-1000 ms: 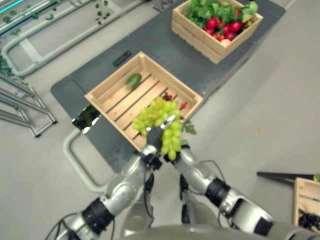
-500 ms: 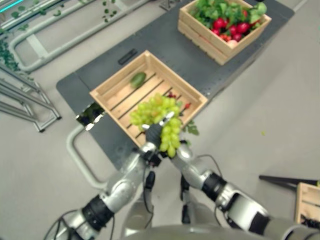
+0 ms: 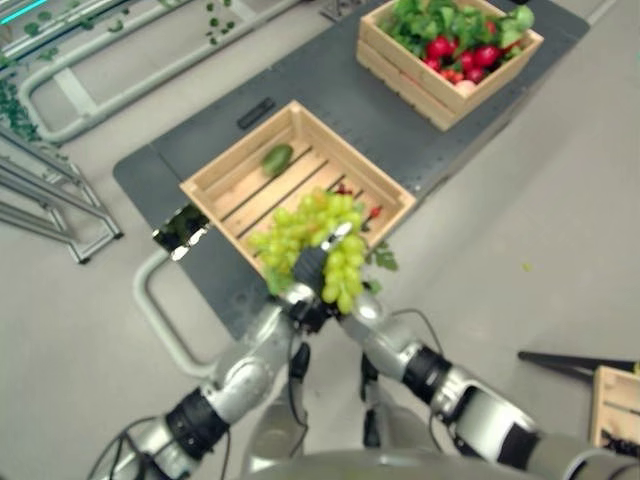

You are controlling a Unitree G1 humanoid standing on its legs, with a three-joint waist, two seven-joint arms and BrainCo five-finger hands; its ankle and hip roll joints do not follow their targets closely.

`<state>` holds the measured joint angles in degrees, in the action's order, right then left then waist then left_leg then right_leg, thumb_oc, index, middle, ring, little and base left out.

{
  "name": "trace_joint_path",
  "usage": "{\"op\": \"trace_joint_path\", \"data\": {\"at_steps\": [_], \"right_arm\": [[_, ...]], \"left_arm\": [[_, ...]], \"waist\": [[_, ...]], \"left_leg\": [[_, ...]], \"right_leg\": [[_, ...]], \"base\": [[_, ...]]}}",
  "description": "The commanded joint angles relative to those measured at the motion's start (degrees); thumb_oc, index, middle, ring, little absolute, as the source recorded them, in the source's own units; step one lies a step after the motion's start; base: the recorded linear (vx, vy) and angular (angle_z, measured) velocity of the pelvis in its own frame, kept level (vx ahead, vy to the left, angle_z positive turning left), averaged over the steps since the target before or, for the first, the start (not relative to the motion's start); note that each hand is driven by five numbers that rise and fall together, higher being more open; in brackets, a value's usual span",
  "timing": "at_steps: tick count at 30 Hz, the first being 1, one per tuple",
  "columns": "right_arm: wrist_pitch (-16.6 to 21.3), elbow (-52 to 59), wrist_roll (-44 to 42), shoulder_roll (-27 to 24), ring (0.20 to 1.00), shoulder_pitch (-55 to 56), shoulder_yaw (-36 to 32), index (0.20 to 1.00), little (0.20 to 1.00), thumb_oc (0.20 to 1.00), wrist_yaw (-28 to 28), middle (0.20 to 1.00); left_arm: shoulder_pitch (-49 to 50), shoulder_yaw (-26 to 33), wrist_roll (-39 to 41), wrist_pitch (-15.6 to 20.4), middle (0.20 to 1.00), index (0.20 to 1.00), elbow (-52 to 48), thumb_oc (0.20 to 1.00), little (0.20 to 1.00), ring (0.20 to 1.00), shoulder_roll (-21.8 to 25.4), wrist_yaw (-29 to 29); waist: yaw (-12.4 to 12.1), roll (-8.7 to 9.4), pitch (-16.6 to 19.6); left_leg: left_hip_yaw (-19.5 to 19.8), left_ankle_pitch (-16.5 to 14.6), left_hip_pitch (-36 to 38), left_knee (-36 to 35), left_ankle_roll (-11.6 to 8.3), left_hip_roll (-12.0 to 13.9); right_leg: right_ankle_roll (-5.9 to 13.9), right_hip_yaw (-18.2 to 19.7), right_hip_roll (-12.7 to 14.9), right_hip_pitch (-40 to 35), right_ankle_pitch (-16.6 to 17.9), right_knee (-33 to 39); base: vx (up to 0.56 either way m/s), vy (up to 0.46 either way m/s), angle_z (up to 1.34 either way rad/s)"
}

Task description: Pick up the fruits from the basket on one side to the basket on the other side

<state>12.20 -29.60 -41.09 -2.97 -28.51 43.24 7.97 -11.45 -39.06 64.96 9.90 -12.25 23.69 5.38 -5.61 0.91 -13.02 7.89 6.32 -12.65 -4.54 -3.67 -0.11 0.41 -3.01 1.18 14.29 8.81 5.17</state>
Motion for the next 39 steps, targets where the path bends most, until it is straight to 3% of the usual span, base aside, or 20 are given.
{"op": "trace_joint_path", "data": {"at_steps": [1,13,14,15,39], "right_arm": [[3.14,1.85,2.23,7.73,0.200,-5.29,-0.36,0.200,0.200,0.200,-0.91,0.200],[3.19,1.74,2.10,7.29,0.200,-4.85,-0.58,0.200,0.200,0.200,-0.64,0.200],[3.31,1.67,1.99,7.20,0.200,-4.75,-0.65,0.200,0.200,0.200,-0.48,0.200],[3.35,1.60,2.00,7.19,0.200,-4.74,-0.74,0.200,0.200,0.200,-0.38,0.200],[4.39,2.43,3.29,4.30,0.200,-3.37,-5.08,0.200,0.200,0.200,1.35,0.200]], "left_arm": [[-2.25,-3.11,-0.14,1.79,0.200,0.200,-2.88,0.200,0.200,0.200,-1.57,-1.96],[-2.43,-3.17,-0.15,2.08,0.200,0.200,-2.61,0.200,0.200,0.200,-1.60,-1.85],[-2.34,-3.07,-0.44,2.24,0.423,0.423,-2.49,0.423,0.423,0.423,-1.66,-1.59],[-2.31,-2.96,-0.76,2.28,1.000,1.000,-2.40,1.000,1.000,1.000,-1.62,-1.51],[2.95,7.68,-10.79,6.15,1.000,1.000,-4.67,1.000,1.000,1.000,-0.75,1.92]], "waist": [[0.47,1.75,2.13],[0.70,2.02,2.25],[0.78,2.04,2.28],[0.80,2.05,2.28],[-0.15,2.80,2.42]], "left_leg": [[2.45,-4.22,-0.68,0.26,3.58,-3.14],[2.26,-4.25,-0.61,0.27,3.56,-2.99],[2.24,-4.22,-0.64,0.31,3.54,-2.94],[2.22,-4.20,-0.66,0.31,3.53,-2.90],[2.72,-4.10,-0.92,0.24,3.55,-3.03]], "right_leg": [[5.48,-0.08,2.07,0.37,-4.37,-1.87],[5.45,-0.02,1.91,0.42,-4.29,-1.78],[5.46,-0.04,1.93,0.41,-4.22,-1.76],[5.47,-0.03,1.93,0.39,-4.20,-1.72],[5.45,-0.65,2.09,0.55,-4.09,-1.92]], "base": [[0.00,0.000,0.00],[0.00,0.000,0.00],[0.00,0.000,0.00],[0.00,0.000,0.00],[0.00,0.000,0.00]]}}
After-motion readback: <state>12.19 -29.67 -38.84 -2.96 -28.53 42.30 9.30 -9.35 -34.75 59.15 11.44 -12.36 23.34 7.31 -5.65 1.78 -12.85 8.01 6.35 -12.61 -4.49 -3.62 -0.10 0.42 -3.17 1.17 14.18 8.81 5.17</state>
